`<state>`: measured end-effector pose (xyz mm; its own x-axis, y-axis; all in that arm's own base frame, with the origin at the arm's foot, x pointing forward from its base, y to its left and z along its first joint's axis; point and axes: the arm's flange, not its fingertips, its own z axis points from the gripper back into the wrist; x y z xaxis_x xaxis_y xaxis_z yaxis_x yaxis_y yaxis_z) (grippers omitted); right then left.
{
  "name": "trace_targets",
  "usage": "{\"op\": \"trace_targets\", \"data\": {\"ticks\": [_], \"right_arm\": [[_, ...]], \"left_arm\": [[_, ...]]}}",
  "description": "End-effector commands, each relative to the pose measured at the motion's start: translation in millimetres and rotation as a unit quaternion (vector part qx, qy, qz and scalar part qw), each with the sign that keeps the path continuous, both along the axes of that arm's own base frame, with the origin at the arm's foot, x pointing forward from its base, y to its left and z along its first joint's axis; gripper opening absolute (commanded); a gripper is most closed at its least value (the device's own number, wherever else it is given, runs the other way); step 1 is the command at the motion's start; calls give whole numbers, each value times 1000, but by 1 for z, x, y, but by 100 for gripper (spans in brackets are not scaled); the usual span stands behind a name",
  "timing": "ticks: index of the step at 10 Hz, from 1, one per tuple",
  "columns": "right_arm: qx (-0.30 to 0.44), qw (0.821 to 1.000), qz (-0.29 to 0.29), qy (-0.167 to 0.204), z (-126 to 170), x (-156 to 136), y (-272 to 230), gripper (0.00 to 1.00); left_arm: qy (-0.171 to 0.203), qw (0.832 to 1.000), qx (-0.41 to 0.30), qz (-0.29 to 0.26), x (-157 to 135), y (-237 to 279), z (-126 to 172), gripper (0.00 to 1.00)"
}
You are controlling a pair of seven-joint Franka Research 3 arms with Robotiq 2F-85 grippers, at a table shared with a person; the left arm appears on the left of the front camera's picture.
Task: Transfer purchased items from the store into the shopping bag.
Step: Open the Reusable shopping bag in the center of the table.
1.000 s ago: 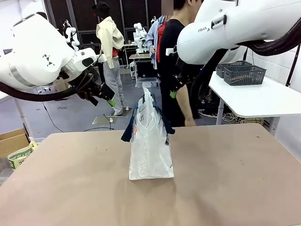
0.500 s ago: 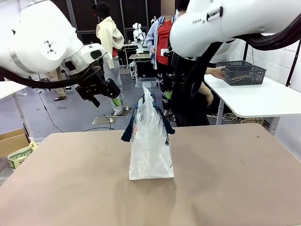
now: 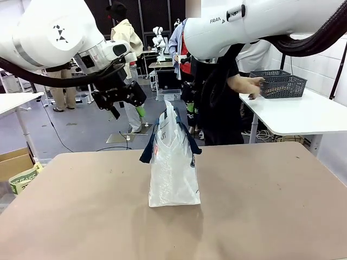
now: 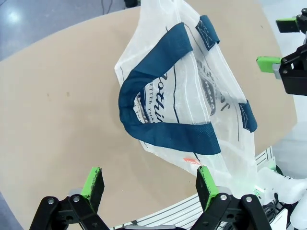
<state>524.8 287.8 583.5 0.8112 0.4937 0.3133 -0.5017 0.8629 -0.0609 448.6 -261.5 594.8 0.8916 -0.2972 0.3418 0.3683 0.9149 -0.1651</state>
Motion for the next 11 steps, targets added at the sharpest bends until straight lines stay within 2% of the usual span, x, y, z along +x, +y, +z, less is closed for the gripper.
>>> {"op": "trace_targets", "data": {"ticks": [1,2,4,8,11], "right_arm": [[57,998,0,25,-2,2,8,100],[68,997,-5,28,3,4,18,100],[55,997,-16,41,7,2,40,100],[52,996,-44,66,-9,6,57,100],[51,993,-50,98,-26,14,58,100]], "left_arm": [[-2,1000,-1,-1,-1,-1,2,100],[4,1000,-10,1,1,-8,3,100],[-44,998,-37,-2,2,-18,7,100],[-18,998,-61,-30,8,-45,-9,100],[-10,998,-61,-14,14,-51,-22,100]]}}
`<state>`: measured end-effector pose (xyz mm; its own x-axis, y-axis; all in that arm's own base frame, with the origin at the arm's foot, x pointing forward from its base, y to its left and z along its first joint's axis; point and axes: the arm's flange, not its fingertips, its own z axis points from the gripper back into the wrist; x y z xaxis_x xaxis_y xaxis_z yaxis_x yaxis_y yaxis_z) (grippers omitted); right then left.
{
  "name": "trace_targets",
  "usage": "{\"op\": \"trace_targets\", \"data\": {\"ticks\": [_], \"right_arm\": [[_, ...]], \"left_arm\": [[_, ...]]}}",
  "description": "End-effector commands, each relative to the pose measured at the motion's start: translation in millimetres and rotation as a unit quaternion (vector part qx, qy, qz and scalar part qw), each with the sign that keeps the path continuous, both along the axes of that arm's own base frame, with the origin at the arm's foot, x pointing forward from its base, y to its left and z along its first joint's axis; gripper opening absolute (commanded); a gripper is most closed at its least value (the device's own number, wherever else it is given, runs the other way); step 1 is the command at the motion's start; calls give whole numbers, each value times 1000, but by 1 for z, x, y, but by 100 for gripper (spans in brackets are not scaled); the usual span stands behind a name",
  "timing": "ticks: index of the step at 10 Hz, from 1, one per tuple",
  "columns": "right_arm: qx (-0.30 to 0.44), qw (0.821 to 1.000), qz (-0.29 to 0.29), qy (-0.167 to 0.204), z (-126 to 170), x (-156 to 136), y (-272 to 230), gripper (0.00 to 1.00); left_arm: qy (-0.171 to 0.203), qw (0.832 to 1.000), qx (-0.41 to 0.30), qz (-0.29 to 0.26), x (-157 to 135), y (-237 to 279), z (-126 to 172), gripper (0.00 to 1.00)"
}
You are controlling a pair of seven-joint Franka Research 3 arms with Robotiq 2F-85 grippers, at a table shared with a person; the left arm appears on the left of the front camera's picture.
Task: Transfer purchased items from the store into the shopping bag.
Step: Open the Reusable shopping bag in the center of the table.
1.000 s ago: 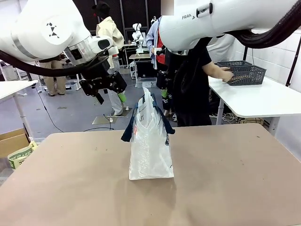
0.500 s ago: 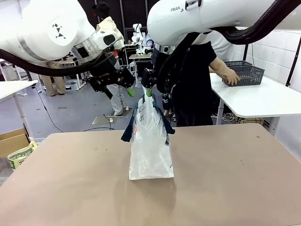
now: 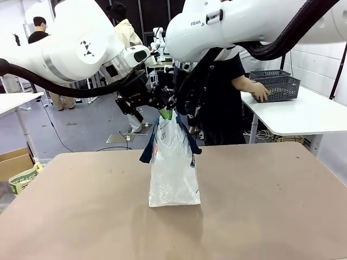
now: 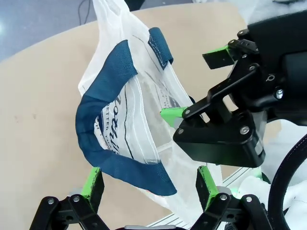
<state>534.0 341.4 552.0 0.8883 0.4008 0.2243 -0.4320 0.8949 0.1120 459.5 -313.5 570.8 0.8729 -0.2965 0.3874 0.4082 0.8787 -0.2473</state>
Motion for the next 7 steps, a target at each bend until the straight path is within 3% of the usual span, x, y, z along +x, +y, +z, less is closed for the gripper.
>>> {"op": "trace_targets", "data": {"ticks": [1,5,7], "right_arm": [[-5,1000,-16,24,1,6,6,100],[-15,999,-18,37,-8,10,9,100],[-20,1000,1,14,-13,13,8,100]], "left_arm": [[1,1000,-11,9,4,-1,-3,100],[17,999,-4,33,24,-1,-30,100],[27,999,2,41,30,-4,-37,100]]}}
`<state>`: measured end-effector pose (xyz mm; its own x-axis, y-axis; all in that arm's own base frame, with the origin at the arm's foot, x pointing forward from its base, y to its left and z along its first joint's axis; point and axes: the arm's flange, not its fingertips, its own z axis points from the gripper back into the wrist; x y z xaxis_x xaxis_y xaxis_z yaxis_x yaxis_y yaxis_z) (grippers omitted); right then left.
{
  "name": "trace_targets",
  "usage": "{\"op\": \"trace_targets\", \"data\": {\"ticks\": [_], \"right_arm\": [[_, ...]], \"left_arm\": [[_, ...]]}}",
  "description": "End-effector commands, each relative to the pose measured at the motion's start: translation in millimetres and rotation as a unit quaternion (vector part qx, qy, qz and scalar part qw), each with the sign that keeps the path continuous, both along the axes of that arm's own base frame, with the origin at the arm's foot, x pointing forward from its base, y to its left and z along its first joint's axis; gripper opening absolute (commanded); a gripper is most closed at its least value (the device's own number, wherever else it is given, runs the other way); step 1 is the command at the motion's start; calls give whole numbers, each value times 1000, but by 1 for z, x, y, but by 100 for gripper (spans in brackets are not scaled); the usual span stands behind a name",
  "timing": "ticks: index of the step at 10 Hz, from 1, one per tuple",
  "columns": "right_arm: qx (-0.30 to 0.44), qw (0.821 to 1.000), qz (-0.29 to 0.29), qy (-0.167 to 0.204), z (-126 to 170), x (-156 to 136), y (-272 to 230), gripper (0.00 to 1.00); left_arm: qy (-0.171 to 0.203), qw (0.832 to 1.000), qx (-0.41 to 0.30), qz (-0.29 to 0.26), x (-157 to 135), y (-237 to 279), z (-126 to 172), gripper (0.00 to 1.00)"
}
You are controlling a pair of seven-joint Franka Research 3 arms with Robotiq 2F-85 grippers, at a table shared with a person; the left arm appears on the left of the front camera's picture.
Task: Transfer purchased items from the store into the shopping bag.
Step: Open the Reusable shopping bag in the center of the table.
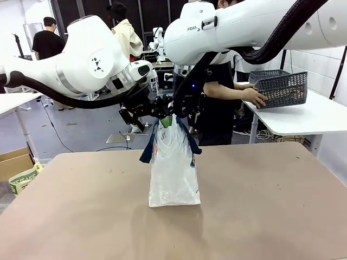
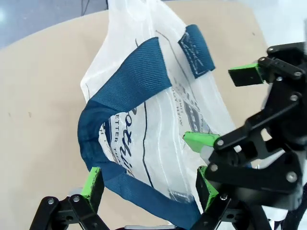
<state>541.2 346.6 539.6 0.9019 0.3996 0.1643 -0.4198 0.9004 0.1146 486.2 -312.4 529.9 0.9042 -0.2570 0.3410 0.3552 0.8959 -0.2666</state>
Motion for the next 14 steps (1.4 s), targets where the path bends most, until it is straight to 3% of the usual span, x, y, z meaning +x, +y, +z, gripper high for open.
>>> {"op": "trace_targets", "data": {"ticks": [1,6,10,14], "right_arm": [[15,998,36,-58,-7,6,0,100],[-2,1000,17,-21,-18,3,-1,1],[6,999,4,-31,-14,-5,-19,0],[-35,997,-12,-67,-16,-16,-56,0]], "left_arm": [[-19,1000,21,-1,1,-5,1,100],[-24,999,23,30,-2,3,4,0],[-25,998,29,45,-9,24,5,0],[-28,994,55,89,-15,69,6,0]]}}
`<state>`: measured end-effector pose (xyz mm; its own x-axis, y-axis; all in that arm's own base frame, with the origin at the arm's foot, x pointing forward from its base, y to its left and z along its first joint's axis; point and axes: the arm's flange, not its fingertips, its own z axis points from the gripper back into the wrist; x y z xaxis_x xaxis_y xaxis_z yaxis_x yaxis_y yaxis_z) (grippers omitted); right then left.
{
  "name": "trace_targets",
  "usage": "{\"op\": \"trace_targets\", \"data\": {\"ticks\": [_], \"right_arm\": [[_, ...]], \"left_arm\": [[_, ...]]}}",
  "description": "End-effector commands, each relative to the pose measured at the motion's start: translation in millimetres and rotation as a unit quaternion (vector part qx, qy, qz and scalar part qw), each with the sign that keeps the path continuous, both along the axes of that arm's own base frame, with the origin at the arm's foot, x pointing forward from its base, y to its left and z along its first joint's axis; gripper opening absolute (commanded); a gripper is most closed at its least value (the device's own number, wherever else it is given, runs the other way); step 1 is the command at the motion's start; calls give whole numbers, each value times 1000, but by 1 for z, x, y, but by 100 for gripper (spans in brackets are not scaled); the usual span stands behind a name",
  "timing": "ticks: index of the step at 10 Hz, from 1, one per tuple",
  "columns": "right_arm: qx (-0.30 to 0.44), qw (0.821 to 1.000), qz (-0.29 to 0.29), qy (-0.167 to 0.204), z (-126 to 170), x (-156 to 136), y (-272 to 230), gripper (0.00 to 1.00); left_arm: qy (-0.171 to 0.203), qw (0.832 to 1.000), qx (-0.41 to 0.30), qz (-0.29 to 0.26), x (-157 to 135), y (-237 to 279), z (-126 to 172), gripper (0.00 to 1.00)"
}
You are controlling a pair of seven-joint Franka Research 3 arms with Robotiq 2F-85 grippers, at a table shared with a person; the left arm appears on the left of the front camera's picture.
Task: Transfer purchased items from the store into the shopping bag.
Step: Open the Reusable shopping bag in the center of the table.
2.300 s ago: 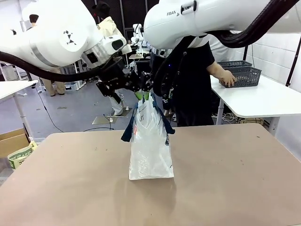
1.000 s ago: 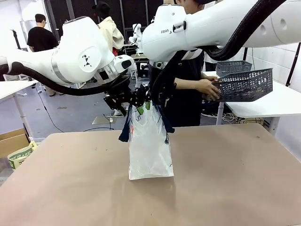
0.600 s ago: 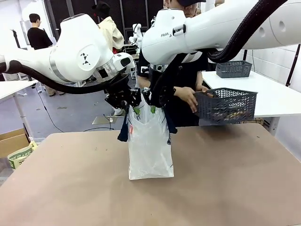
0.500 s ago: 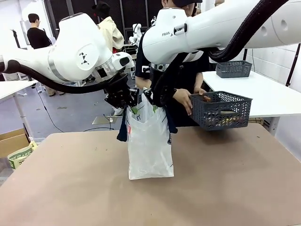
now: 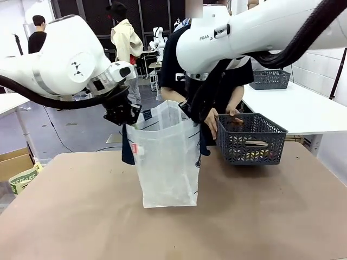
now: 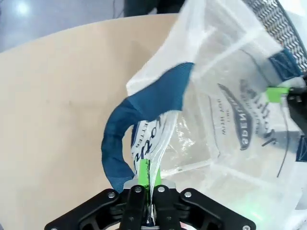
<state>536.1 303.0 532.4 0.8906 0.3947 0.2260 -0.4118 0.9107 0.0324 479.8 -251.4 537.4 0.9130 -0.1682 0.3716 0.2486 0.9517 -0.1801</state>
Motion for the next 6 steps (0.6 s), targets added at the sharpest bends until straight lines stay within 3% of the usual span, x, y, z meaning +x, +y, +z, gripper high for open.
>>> {"op": "trace_targets", "data": {"ticks": [1,4,6], "right_arm": [[-4,1000,-3,-29,-8,-12,-20,0],[-10,998,30,-61,-13,-20,-33,0],[-13,994,70,-82,-15,-25,-39,0]], "left_arm": [[-2,999,18,36,-10,15,-1,0],[-5,997,46,56,-23,29,-1,0],[-22,991,69,110,-28,38,0,0]]}}
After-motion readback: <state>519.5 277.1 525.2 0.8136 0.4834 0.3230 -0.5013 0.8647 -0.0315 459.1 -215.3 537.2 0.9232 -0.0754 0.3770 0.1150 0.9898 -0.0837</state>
